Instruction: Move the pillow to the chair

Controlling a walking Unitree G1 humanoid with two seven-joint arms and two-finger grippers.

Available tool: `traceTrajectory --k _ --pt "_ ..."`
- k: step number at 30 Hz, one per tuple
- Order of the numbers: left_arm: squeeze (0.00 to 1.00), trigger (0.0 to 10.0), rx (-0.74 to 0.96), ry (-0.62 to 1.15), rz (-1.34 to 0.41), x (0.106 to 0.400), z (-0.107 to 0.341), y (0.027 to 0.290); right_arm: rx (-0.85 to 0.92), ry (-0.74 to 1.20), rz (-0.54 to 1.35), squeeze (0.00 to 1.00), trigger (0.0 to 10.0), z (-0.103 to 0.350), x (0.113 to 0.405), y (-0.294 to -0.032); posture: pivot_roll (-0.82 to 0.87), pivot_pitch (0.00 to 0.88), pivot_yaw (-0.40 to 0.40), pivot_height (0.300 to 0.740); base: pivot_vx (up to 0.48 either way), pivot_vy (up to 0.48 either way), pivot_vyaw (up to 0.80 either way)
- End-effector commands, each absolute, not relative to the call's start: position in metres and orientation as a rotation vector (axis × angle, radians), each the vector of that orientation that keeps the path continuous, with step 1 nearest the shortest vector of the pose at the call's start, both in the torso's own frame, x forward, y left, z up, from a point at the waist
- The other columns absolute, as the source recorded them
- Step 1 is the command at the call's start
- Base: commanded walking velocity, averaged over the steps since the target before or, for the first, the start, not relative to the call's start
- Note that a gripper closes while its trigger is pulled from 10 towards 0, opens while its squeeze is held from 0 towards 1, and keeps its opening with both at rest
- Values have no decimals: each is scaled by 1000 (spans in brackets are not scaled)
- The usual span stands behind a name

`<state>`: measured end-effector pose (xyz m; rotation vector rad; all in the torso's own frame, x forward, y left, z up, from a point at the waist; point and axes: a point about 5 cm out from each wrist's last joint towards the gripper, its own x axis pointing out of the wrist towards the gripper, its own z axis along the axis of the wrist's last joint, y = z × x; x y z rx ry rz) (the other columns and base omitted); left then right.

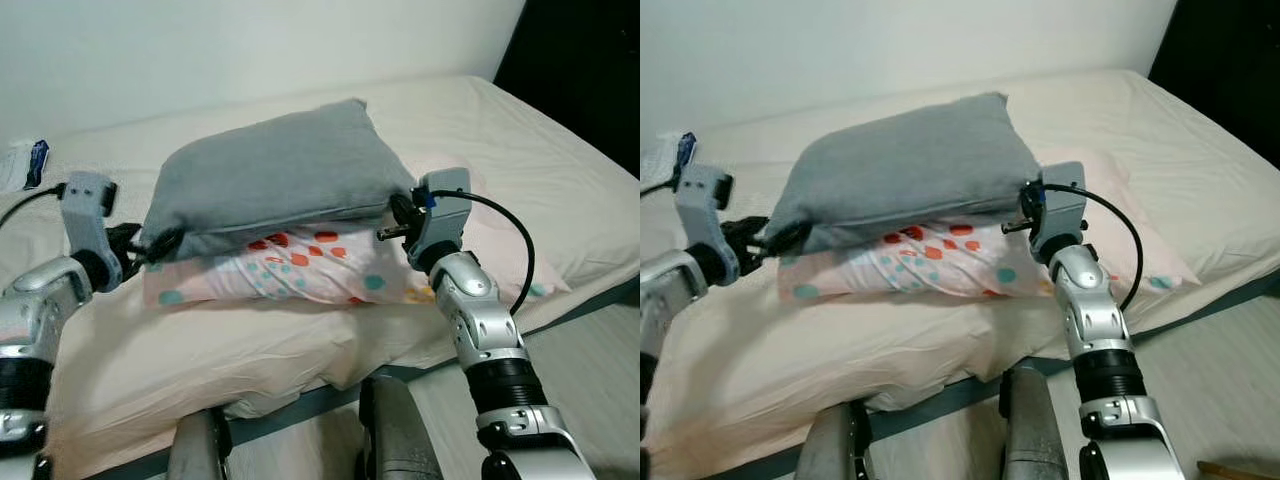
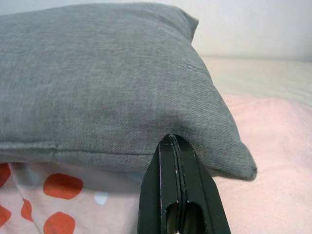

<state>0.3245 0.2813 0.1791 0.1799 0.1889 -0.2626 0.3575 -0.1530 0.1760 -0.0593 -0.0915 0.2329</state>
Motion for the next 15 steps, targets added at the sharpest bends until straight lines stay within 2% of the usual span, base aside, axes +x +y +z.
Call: traceTrajectory --k 1,2,3,4,5,9,10,11,13,14,15 --pt "1000 10000 251 185 -214 321 180 290 -54 -78 233 0 10000 173 356 -152 4 122 -16 572 0 0 0" --pt "604 10000 275 172 -220 320 182 291 -53 -78 234 0 10000 173 356 -152 4 124 -17 572 0 0 0" --pt "604 10000 275 172 -220 320 182 291 -53 -78 234 0 10000 173 356 -152 4 124 -17 572 0 0 0" --pt "35 10000 280 167 -224 318 183 291 -53 -78 234 0 10000 173 356 -152 5 124 -18 572 0 0 0" --pt "0 10000 287 162 -225 318 185 292 -53 -78 234 0 10000 173 356 -152 5 124 -18 572 0 0 0" --pt "0 10000 261 154 -213 318 187 295 -53 -77 236 0 10000 173 356 -152 8 125 -20 572 0 0 0" --pt "0 10000 233 148 -203 318 188 297 -54 -77 236 0 10000 173 356 -152 8 124 -20 572 0 0 0" --pt "0 10000 135 141 -188 321 189 298 -53 -77 237 0 10000 173 356 -152 7 125 -20 572 0 0 0" --pt "0 10000 135 141 -188 321 189 298 -53 -77 237 0 10000 173 356 -152 7 125 -20 572 0 0 0" --pt "0 10000 1 163 -188 323 187 296 -53 -76 237 0 10000 173 357 -152 10 125 -22 572 0 0 0" --pt "0 10000 1 163 -188 323 187 296 -53 -76 237 0 10000 173 357 -152 10 125 -22 572 0 0 0"
